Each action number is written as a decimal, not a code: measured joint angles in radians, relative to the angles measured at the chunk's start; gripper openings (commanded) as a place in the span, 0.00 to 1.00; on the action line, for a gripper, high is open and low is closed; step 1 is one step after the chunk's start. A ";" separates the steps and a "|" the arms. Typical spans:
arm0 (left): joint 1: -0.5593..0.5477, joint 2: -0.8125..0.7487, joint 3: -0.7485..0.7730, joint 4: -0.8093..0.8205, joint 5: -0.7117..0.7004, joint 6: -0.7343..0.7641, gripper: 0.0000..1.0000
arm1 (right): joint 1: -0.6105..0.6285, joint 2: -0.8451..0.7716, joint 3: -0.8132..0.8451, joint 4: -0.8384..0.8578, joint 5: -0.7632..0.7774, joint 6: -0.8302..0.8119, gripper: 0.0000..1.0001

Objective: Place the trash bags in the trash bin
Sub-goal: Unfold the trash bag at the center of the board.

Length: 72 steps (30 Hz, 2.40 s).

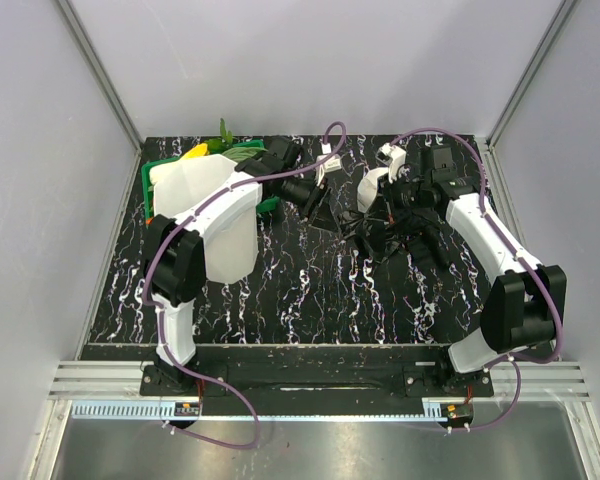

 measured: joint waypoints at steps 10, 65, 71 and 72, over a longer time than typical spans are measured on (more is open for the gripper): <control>0.000 0.010 0.074 0.002 -0.001 0.000 0.37 | -0.001 0.001 0.000 -0.019 -0.019 0.000 0.00; 0.000 0.082 0.080 0.127 -0.007 -0.140 0.00 | 0.000 -0.026 0.051 -0.105 0.021 -0.017 0.58; 0.000 0.082 0.080 0.151 -0.021 -0.194 0.00 | 0.064 -0.031 0.051 -0.089 0.078 -0.009 0.56; -0.001 0.082 0.080 0.152 -0.023 -0.198 0.00 | 0.075 -0.031 0.051 -0.083 0.088 -0.007 0.56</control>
